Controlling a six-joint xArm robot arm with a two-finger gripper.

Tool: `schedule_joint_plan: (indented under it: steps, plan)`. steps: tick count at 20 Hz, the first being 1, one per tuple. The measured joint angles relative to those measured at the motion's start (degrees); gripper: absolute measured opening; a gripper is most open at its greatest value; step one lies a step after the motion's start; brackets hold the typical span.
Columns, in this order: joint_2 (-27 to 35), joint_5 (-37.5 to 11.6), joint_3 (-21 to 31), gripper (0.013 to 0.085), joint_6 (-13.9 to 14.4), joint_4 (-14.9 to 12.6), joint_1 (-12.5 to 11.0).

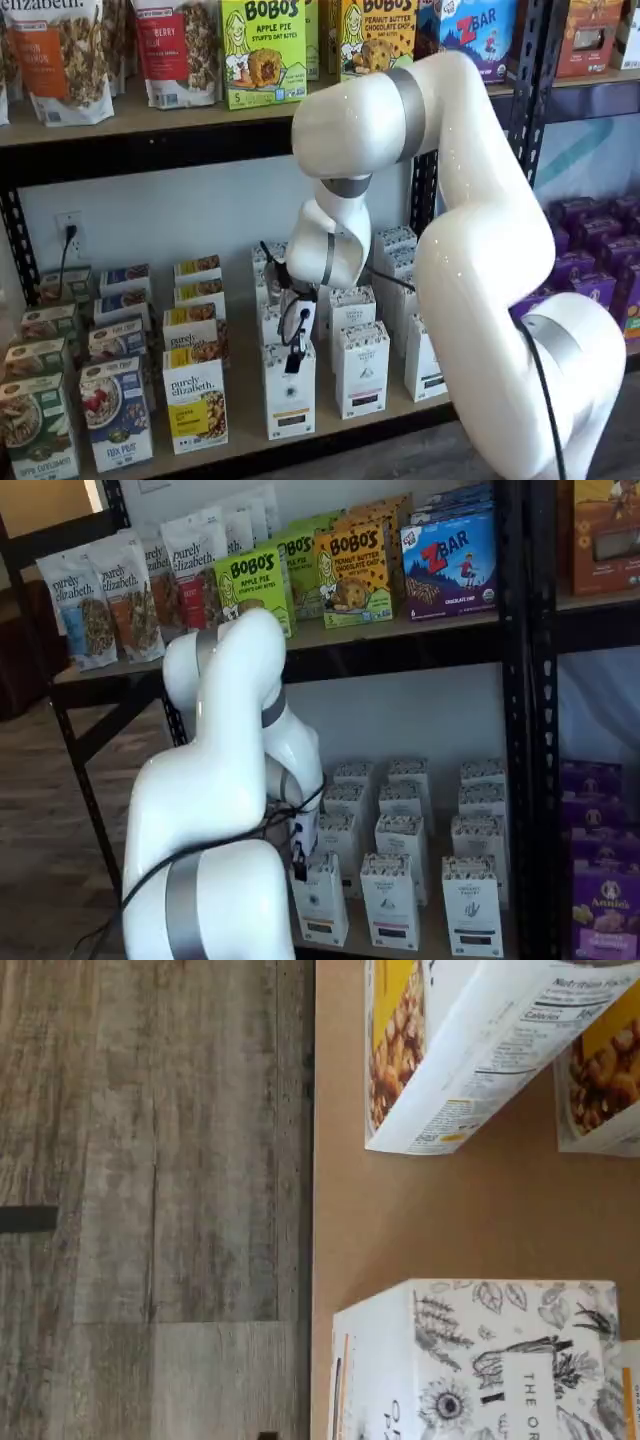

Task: Pick up the white box with a yellow strip in the middle, on the bottom shelf, the fourth box from the left

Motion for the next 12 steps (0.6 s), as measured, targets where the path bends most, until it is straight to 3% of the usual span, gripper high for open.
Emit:
schedule_joint_plan:
  steps: [12]
  plan:
    - [4.0, 0.92, -4.96, 0.085, 1.46, -2.86, -1.4]
